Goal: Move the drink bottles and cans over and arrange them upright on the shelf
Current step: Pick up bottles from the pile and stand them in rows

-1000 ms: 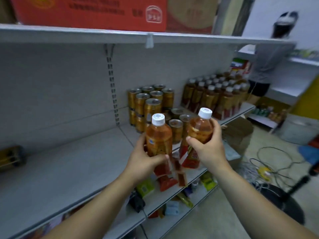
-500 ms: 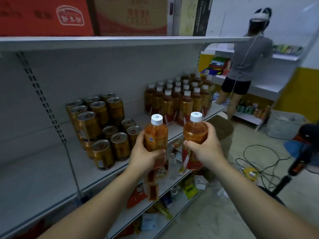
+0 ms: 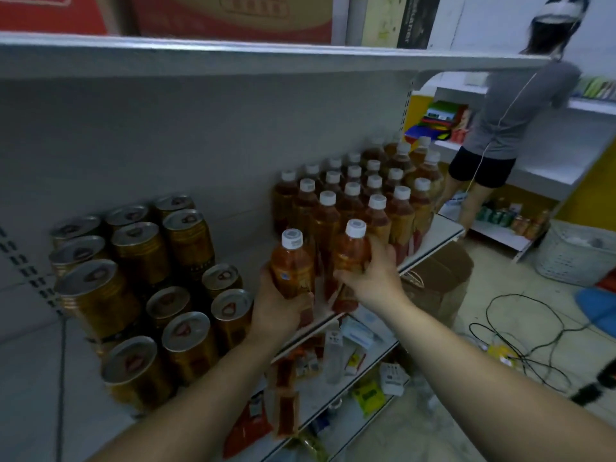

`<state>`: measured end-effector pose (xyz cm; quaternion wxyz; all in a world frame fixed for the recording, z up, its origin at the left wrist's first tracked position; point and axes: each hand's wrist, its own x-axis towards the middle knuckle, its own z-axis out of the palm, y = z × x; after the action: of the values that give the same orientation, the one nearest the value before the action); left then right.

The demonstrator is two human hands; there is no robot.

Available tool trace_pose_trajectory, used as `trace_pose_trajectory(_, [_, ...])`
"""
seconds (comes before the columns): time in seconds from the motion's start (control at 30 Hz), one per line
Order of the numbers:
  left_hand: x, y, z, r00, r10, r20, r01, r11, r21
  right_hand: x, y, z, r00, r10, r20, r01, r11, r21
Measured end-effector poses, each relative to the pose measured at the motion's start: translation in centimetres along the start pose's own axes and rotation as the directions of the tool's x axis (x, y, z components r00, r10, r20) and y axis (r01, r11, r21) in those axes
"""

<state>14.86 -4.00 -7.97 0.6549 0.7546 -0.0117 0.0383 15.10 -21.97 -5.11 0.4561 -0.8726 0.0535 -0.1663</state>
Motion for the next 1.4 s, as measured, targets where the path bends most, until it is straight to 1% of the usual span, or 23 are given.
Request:
trace_pose_trajectory(0.07, [0.5,-0.4,0.4,1.0,-0.002,-0.03,0.002,1.0,0.004,0.8,-0.2,0.5,0.998,-0.061,0.013,0.061,0.998,0.003])
trace_pose_trajectory(0.1, [0.8,-0.6,0.6,0.999,-0.01,-0.049,0.01,1.0,0.012,1.2,-0.1,0.7,0.996,-0.092,0.012,0.093,0.995,-0.033])
trace_pose_trajectory(0.2, [1.6,-0.6,1.3,0.996,-0.03,-0.088,0.032,0.999,0.023,1.6,0.7,0.6,0.986,-0.166,0.0,0.159,0.944,-0.29])
trace_pose_trajectory(0.27, [2.0,-0.7,1.6,0.992,-0.033,-0.121,0.038,0.998,0.039,2.0,1.5,-0.2,0.983,-0.179,0.037,0.18,0.908,-0.379])
trace_pose_trajectory(0.33, [2.5,-0.6,2.1,0.986,-0.054,-0.16,0.064,0.997,0.052,2.8,1.6,-1.5,0.969,-0.235,0.071,0.244,0.895,-0.372])
trace_pose_trajectory(0.37, [2.7,-0.7,2.4,0.982,-0.062,-0.18,0.075,0.995,0.063,3.5,1.4,-2.3,0.952,-0.301,0.06,0.303,0.886,-0.352])
trace_pose_trajectory(0.43, [3.3,-0.6,2.9,0.974,-0.068,-0.216,0.089,0.992,0.093,6.0,0.3,-3.7,0.886,-0.463,0.013,0.442,0.837,-0.322])
trace_pose_trajectory(0.47, [3.7,-0.7,3.1,0.97,-0.068,-0.231,0.096,0.989,0.113,7.8,-0.4,-4.3,0.855,-0.518,0.016,0.494,0.805,-0.33])
trace_pose_trajectory(0.5, [4.2,-0.7,3.3,0.967,-0.069,-0.246,0.106,0.985,0.139,9.9,-1.2,-4.6,0.842,-0.536,0.056,0.521,0.781,-0.345])
trace_pose_trajectory(0.53, [4.7,-0.7,3.4,0.964,-0.07,-0.258,0.114,0.98,0.161,12.2,-2.0,-4.9,0.849,-0.512,0.128,0.521,0.771,-0.367])
trace_pose_trajectory(0.6, [5.8,-0.8,3.5,0.96,-0.076,-0.27,0.12,0.981,0.15,16.3,-2.9,-4.9,0.874,-0.361,0.327,0.476,0.771,-0.422])
trace_pose_trajectory(0.63, [6.3,-0.9,3.5,0.956,-0.079,-0.283,0.126,0.98,0.153,18.0,-3.0,-4.8,0.859,-0.281,0.428,0.469,0.768,-0.437])
trace_pose_trajectory(0.67, [6.7,-1.0,3.5,0.951,-0.082,-0.299,0.137,0.976,0.167,19.2,-2.8,-4.5,0.827,-0.227,0.514,0.483,0.754,-0.445])
trace_pose_trajectory(0.73, [7.5,-1.2,3.3,0.945,-0.083,-0.317,0.145,0.973,0.178,20.6,-2.4,-3.8,0.77,-0.165,0.617,0.521,0.719,-0.459])
trace_pose_trajectory(0.77, [7.8,-1.3,3.3,0.943,-0.082,-0.321,0.14,0.977,0.162,21.0,-2.1,-3.5,0.755,-0.154,0.637,0.537,0.702,-0.467])
trace_pose_trajectory(0.83, [8.7,-1.4,3.3,0.94,-0.091,-0.328,0.138,0.983,0.123,21.2,-1.6,-3.1,0.753,-0.151,0.641,0.55,0.679,-0.486])
trace_pose_trajectory(0.9, [10.0,-1.1,3.3,0.941,-0.081,-0.328,0.132,0.982,0.136,21.4,-1.2,-3.0,0.751,-0.154,0.642,0.558,0.668,-0.492])
trace_pose_trajectory(1.03, [13.3,-0.7,2.8,0.962,-0.04,-0.27,0.068,0.993,0.095,21.7,-0.7,-2.8,0.747,-0.171,0.642,0.571,0.658,-0.49])
trace_pose_trajectory(1.27, [18.3,-2.6,0.7,0.967,0.045,-0.252,-0.016,0.993,0.118,22.1,-0.4,-2.5,0.756,-0.171,0.632,0.561,0.667,-0.491])
trace_pose_trajectory(1.4, [18.8,-3.0,0.4,0.964,0.086,-0.25,-0.049,0.987,0.151,22.0,-0.4,-2.6,0.752,-0.173,0.636,0.566,0.664,-0.488])
